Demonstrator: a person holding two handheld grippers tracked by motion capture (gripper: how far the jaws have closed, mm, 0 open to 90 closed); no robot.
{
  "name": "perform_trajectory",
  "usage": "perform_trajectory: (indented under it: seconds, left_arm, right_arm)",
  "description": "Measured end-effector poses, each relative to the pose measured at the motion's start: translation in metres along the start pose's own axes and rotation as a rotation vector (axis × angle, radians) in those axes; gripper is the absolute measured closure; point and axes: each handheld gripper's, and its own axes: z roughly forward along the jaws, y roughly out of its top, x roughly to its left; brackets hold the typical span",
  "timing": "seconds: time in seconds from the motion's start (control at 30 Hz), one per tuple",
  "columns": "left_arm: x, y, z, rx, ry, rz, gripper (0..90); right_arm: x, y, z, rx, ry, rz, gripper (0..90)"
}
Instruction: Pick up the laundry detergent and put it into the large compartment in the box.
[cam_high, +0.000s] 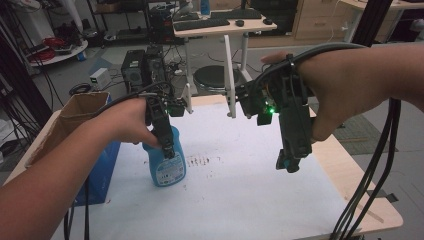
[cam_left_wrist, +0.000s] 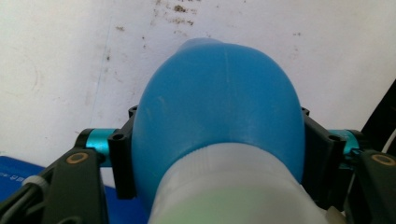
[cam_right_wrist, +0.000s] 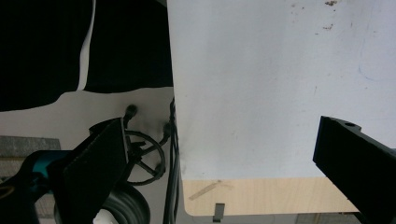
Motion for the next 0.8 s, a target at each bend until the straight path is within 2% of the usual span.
perform_trajectory:
  seconds: [0.47,0.8]
  left_arm:
    - [0.0005,0.0001,0.0016,0.017,0.023,-0.006,36.9]
    - [0.0008,-0.0013,0.001,0.001,0.028,-0.001,38.6]
  right_arm:
    - [-0.0023,-0.0011,0.0009,0.004,-0.007,0.004,2.0]
    - [-0.0021,-0.0005,0.0023,0.004,-0.005,0.004,2.0]
